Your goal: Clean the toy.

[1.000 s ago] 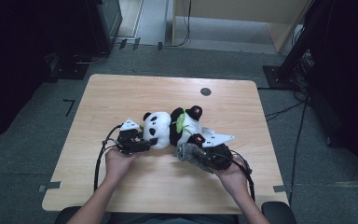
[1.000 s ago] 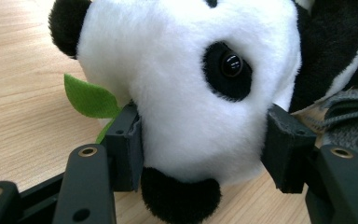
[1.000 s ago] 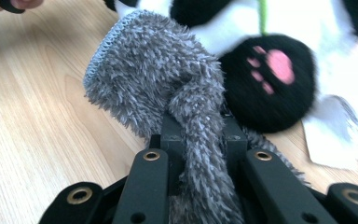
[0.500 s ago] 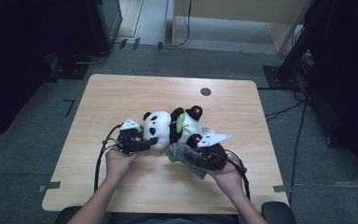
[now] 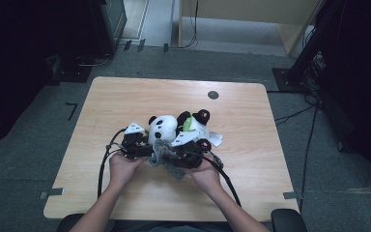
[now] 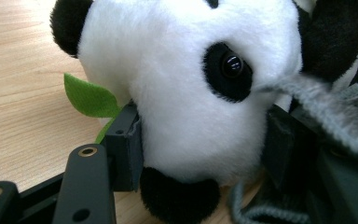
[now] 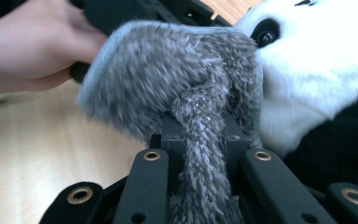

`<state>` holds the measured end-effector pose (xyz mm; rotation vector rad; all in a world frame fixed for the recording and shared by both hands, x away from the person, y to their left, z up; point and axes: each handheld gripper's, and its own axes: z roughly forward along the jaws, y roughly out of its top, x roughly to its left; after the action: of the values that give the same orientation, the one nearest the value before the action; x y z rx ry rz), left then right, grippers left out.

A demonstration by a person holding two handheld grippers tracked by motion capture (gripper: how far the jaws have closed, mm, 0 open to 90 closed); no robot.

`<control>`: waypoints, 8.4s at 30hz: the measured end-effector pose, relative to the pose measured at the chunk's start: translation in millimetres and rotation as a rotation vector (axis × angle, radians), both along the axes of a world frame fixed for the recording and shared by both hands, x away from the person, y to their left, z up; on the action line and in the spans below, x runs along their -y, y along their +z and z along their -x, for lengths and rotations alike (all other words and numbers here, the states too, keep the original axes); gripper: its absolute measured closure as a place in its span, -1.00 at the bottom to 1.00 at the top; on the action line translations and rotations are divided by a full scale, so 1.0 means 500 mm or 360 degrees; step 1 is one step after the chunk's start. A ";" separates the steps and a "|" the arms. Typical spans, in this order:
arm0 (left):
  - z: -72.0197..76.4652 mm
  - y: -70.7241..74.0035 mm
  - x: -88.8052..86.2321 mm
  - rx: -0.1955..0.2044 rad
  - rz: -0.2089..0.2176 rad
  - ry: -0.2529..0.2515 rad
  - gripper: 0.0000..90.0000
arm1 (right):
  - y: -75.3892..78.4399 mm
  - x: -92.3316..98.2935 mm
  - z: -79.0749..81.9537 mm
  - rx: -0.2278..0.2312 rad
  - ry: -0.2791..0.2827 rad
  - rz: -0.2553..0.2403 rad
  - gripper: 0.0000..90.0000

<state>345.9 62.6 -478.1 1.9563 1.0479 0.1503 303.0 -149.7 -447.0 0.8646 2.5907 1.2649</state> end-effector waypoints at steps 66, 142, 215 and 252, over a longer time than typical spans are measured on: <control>0.003 -0.006 -0.001 0.0072 -0.0015 -0.0020 -0.14 | 0.028 0.377 -0.070 0.0123 -0.0712 -0.0090 0.75; -0.003 -0.002 -0.001 0.0137 -0.0038 -0.0047 -0.18 | 0.014 0.377 -0.077 0.0209 -0.0775 -0.0187 -0.32; 0.008 0.019 -0.011 0.0362 0.0085 -0.0254 -1.00 | 0.060 0.235 -0.058 0.0211 -0.0311 -0.0276 0.32; -0.009 0.088 -0.037 0.0025 0.0379 -0.0325 0.14 | 0.000 0.195 -0.057 0.0459 -0.0012 -0.0132 -0.93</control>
<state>350.6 81.2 -434.1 1.8274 0.8095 -0.0692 331.2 -247.4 -447.1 0.6485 2.3232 1.3891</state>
